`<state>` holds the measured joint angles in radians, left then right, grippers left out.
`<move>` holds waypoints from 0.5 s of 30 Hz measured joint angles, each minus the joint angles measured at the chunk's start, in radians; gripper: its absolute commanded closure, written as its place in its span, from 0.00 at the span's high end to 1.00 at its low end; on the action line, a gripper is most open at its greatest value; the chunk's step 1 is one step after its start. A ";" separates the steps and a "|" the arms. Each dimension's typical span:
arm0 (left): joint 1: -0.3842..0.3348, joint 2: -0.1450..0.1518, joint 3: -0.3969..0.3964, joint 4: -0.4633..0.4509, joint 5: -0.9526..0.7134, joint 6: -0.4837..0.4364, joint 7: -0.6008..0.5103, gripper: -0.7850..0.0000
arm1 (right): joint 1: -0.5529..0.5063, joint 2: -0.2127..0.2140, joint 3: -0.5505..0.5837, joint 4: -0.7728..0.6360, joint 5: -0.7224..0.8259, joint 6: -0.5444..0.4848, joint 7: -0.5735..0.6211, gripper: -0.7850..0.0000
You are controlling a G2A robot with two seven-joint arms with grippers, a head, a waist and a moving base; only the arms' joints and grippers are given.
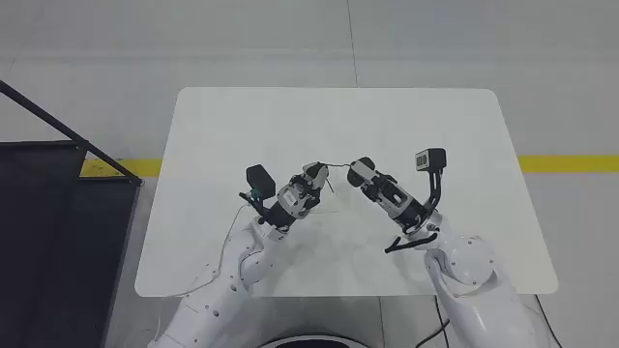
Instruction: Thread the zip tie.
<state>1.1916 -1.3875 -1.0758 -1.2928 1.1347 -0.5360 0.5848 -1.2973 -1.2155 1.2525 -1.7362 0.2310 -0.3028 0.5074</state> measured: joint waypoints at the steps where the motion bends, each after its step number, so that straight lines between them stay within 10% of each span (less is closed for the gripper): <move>1: 0.000 0.000 0.000 0.000 0.001 0.000 0.001 0.00 | 0.000 0.000 0.000 0.000 0.001 0.000 0.000 0.00; 15: -0.006 -0.003 0.017 0.008 0.064 0.036 0.005 0.00 | -0.002 -0.002 0.003 0.003 0.015 -0.012 -0.004 0.00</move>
<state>1.1854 -1.3900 -1.0585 -1.2852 1.1984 -0.5002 0.5896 -1.2997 -1.2176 1.2554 -1.7328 0.2457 -0.3149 0.5035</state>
